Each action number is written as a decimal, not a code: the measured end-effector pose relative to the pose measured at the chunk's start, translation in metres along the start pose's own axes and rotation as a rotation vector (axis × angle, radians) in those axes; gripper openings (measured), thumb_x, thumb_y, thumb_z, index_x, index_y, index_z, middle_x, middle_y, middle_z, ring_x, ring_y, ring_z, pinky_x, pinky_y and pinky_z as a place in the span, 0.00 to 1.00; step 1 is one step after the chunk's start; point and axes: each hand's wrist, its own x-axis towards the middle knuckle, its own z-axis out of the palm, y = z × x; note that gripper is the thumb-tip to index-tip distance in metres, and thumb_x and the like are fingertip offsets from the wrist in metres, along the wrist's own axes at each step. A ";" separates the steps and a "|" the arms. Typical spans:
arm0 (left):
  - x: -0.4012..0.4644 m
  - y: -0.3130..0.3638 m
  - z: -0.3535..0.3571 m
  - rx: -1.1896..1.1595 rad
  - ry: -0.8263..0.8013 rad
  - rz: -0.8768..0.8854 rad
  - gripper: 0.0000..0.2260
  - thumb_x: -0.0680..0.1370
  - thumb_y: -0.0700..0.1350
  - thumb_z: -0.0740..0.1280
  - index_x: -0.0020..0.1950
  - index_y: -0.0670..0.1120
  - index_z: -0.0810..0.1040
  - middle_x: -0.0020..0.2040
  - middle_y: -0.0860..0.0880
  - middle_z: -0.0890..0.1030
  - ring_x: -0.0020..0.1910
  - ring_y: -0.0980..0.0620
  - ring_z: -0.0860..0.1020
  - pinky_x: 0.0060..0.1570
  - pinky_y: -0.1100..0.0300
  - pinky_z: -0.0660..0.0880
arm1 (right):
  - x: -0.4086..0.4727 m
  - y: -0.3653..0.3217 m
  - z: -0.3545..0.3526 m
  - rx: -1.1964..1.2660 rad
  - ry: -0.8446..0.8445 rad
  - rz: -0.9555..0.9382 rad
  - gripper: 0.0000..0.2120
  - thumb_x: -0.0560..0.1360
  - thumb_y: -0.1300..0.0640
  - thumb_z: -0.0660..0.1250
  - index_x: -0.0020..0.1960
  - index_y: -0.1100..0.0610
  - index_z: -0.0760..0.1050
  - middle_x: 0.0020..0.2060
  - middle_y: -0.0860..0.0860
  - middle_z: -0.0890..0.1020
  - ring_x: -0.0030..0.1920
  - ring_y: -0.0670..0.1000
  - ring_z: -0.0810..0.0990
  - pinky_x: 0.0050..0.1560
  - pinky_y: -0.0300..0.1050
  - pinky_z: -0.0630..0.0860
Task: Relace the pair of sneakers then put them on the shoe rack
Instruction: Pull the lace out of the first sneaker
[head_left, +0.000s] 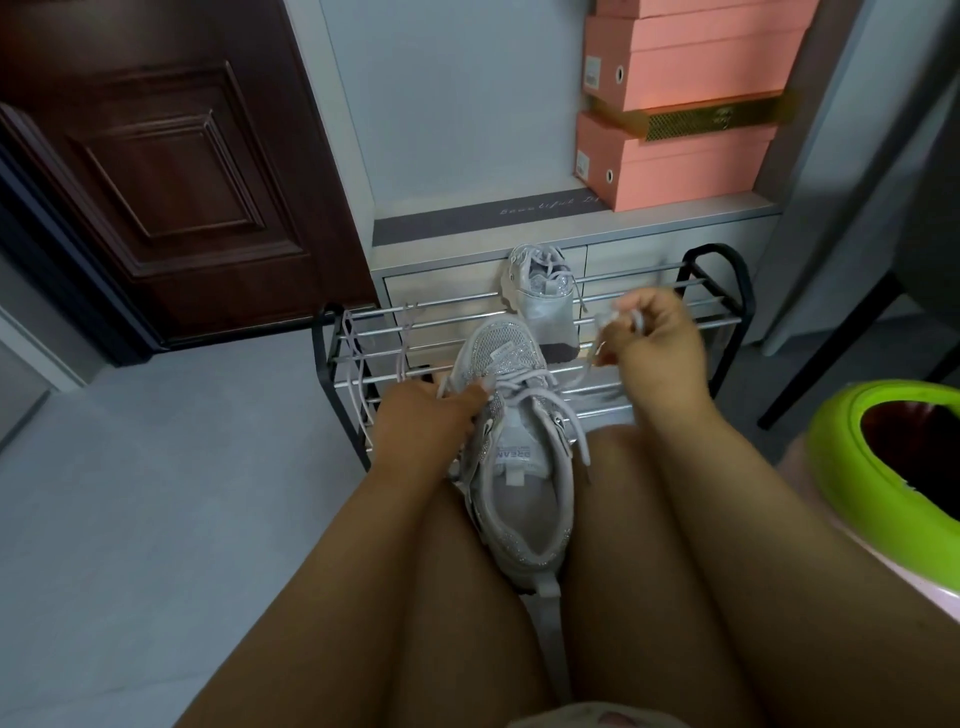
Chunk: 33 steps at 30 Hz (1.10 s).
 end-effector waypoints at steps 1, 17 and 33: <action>-0.001 0.002 0.002 -0.034 0.008 -0.024 0.20 0.69 0.54 0.75 0.37 0.35 0.81 0.28 0.46 0.80 0.25 0.50 0.77 0.31 0.58 0.79 | -0.003 0.002 0.004 -0.080 -0.095 0.041 0.13 0.73 0.71 0.63 0.41 0.54 0.71 0.30 0.51 0.76 0.24 0.45 0.74 0.28 0.41 0.74; 0.017 0.040 -0.040 -0.709 -0.019 -0.048 0.11 0.81 0.42 0.59 0.40 0.43 0.74 0.36 0.46 0.79 0.37 0.50 0.79 0.47 0.53 0.79 | -0.007 0.016 0.017 -0.344 -0.384 -0.129 0.12 0.72 0.55 0.72 0.32 0.52 0.73 0.32 0.53 0.77 0.33 0.48 0.73 0.40 0.43 0.71; 0.007 0.019 -0.005 0.350 -0.234 0.109 0.13 0.75 0.48 0.69 0.33 0.44 0.76 0.28 0.49 0.75 0.25 0.54 0.72 0.25 0.65 0.68 | -0.015 0.004 0.025 -0.147 -0.402 0.103 0.18 0.81 0.53 0.55 0.44 0.62 0.79 0.33 0.50 0.77 0.34 0.45 0.74 0.35 0.28 0.69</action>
